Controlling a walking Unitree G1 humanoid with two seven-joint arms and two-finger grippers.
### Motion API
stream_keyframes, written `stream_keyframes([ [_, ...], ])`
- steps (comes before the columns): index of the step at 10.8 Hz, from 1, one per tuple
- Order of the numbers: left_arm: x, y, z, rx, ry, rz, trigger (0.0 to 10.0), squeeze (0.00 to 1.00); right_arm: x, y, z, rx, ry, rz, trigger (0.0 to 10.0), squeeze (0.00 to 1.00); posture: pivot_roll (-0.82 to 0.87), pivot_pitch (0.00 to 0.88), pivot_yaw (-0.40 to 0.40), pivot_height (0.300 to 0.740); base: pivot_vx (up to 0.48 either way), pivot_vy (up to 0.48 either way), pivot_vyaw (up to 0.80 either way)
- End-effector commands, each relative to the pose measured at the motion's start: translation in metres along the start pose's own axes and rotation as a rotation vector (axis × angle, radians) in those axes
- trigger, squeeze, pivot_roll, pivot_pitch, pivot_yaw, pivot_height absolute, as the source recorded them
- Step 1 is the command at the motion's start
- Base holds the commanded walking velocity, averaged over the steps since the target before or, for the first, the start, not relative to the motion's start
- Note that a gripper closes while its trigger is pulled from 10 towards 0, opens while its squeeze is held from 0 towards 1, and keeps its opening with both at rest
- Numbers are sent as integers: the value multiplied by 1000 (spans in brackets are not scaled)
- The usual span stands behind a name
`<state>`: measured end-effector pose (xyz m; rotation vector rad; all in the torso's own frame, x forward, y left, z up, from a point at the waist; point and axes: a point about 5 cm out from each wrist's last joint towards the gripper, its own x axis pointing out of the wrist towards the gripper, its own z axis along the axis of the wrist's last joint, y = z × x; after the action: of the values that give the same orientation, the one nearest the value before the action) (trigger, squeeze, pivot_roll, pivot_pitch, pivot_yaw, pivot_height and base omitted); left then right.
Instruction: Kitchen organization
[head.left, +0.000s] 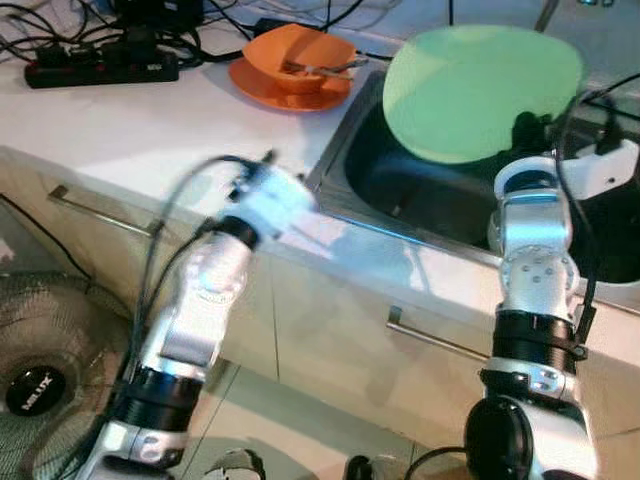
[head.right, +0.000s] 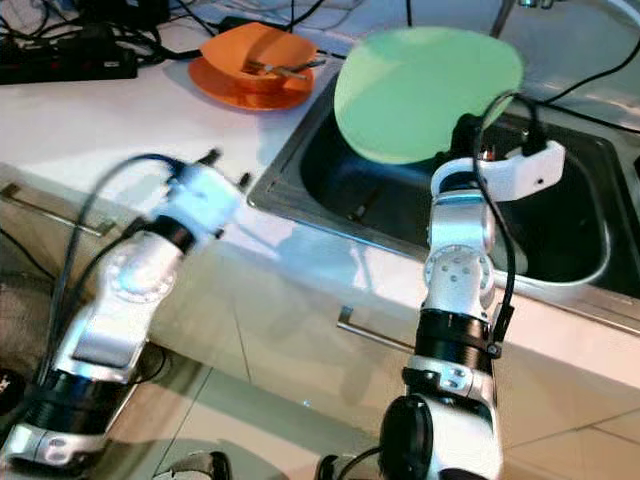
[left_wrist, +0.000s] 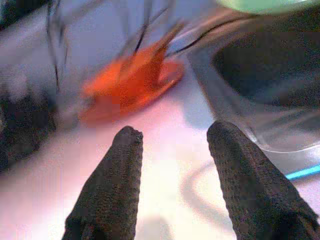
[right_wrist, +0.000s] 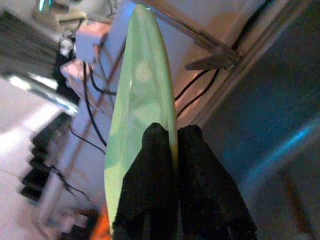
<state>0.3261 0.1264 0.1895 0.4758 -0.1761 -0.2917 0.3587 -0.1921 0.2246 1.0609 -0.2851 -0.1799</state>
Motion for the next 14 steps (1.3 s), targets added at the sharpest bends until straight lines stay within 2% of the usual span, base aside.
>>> stream_keyframes([
  [1, -2, 2, -14, -165, 62, 7, 10000, 0, 3, 3, 5, -99, -25, 39, 10000, 0, -11, 92, -76, 740, 0, 0, 0],
  [2, -5, 2, -20, -241, 84, 10, 10000, 0, 5, 1, 3, -174, -18, 47, 10000, 0, -11, 92, -76, 740, 0, 0, 0],
  [3, -12, 0, -27, -227, 112, 0, 10000, 0, 11, -4, -1, -332, 1, 52, 10000, 0, -14, 91, -76, 740, 0, 0, 0],
  [4, -16, -3, -31, -224, 138, -5, 10000, 0, 15, -8, -2, -447, 4, 53, 10000, 0, -13, 92, -80, 740, 0, 0, 0],
  [5, -17, -4, -32, -233, 143, -11, 10000, 0, 17, -9, -1, -477, 1, 53, 10000, 0, -11, 92, -84, 740, 0, 0, 0],
  [6, -18, -6, -32, -240, 154, -22, 10000, 0, 21, -13, 1, -551, 3, 40, 10000, 0, -11, 92, -84, 740, 0, 0, 0],
  [9, -21, -9, -32, -263, 160, -54, 10000, 0, 28, -16, -9, -653, 47, 46, 10000, 0, -9, 83, -89, 740, 0, 0, 0],
  [11, -23, -17, -29, -275, 162, -97, 10000, 0, 31, -23, -27, -726, 142, 40, 10000, 0, -3, 80, -94, 740, 0, 0, 0],
  [14, -25, -22, -26, -279, 162, -113, 10000, 0, 29, -31, -49, -754, 244, 21, 10000, 0, 9, 76, -101, 740, 0, 0, 0],
])
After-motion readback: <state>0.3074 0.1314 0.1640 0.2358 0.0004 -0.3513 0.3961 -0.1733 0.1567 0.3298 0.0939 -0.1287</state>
